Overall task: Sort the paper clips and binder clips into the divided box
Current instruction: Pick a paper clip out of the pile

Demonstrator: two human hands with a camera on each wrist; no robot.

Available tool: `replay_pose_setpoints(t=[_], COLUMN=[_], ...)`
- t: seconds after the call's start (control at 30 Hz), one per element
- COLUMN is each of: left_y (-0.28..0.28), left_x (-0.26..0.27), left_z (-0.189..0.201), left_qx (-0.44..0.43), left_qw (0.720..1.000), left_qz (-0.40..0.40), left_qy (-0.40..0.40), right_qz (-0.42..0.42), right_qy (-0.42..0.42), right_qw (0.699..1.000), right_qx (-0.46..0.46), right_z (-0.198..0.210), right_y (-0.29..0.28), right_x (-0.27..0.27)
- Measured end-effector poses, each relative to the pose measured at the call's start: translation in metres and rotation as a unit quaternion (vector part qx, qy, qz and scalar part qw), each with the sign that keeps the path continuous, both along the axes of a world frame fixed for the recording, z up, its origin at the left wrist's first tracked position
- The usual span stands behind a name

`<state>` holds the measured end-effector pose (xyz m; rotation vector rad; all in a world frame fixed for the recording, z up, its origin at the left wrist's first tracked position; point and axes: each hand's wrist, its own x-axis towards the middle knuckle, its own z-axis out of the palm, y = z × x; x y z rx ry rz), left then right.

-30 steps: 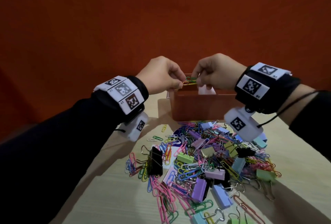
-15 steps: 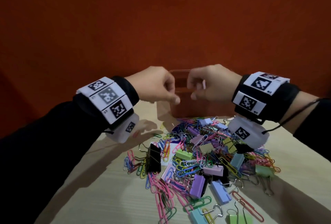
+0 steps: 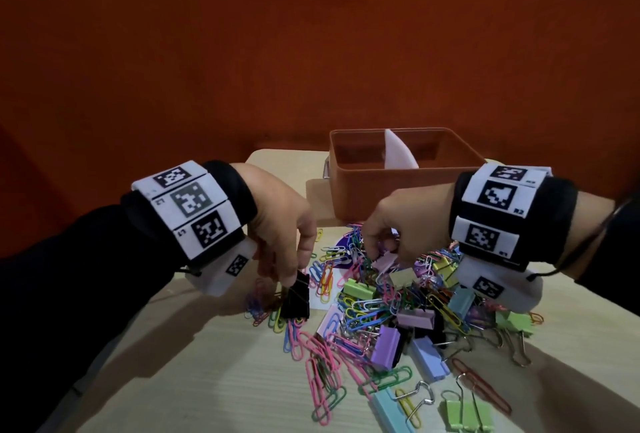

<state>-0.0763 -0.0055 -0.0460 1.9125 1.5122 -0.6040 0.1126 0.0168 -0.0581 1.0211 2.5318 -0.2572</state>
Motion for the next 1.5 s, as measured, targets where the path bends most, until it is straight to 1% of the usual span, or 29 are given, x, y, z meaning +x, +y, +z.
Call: replay_pose_setpoints(t=[0.1,0.23,0.37,0.43,0.57,0.73,0.87,0.93,1.0,1.07,1.13,1.2,1.27,1.37,1.43,1.5], left_y=[0.002,0.007,0.015,0.022,0.038,0.052,0.057,0.055,0.052,0.047,0.042,0.039,0.036,0.032,0.032,0.031], left_x=[-0.001,-0.007,-0.017,-0.021,-0.027,-0.031,-0.034,-0.033,-0.028,-0.018,-0.007,0.003,0.012,0.02,0.021,0.019], left_z=[-0.002,0.002,0.01,0.013,0.007,-0.009,-0.011,-0.01,-0.008,-0.007,-0.007,-0.012,-0.016,-0.021,-0.021,-0.019], left_qx=[-0.007,-0.001,0.06,0.112,0.22,0.256,0.275,0.298,0.349,0.378,0.354,0.27,0.176,0.12,0.085,0.068], left_qw=[1.0,0.994,0.98,0.972,0.96,0.957,0.952,0.948,0.935,0.924,0.93,0.95,0.958,0.952,0.944,0.936], left_qz=[-0.01,0.016,0.042,0.054,0.068,0.098,0.112,0.095,0.049,0.015,-0.008,-0.02,-0.011,0.003,0.019,0.026], left_qy=[-0.027,-0.105,-0.187,-0.2,-0.157,-0.096,-0.079,-0.052,-0.033,-0.062,-0.101,-0.158,-0.228,-0.28,-0.32,-0.344], right_qz=[-0.001,0.002,-0.006,-0.006,-0.004,-0.012,-0.02,-0.032,-0.041,-0.047,-0.05,-0.052,-0.054,-0.047,-0.043,-0.043], right_qy=[0.012,0.027,0.027,0.021,0.006,0.007,0.026,0.048,0.074,0.1,0.132,0.169,0.206,0.246,0.256,0.257], right_qw=[1.0,1.0,1.0,1.0,1.0,1.0,0.999,0.998,0.996,0.994,0.99,0.984,0.976,0.967,0.965,0.965], right_qx=[0.002,-0.001,-0.005,-0.006,0.004,0.01,0.002,0.0,-0.005,-0.016,-0.022,-0.028,-0.034,-0.038,-0.029,-0.023], right_z=[-0.004,-0.006,-0.008,-0.008,-0.008,-0.01,-0.007,-0.004,-0.002,-0.003,-0.003,-0.001,0.002,0.004,0.005,0.005], right_y=[0.001,0.003,0.003,0.002,0.001,0.0,0.002,0.003,0.006,0.007,0.007,0.008,0.009,0.009,0.008,0.007], right_x=[-0.001,0.0,0.002,0.001,-0.002,0.0,0.003,0.005,0.007,0.009,0.01,0.01,0.009,0.008,0.008,0.008])
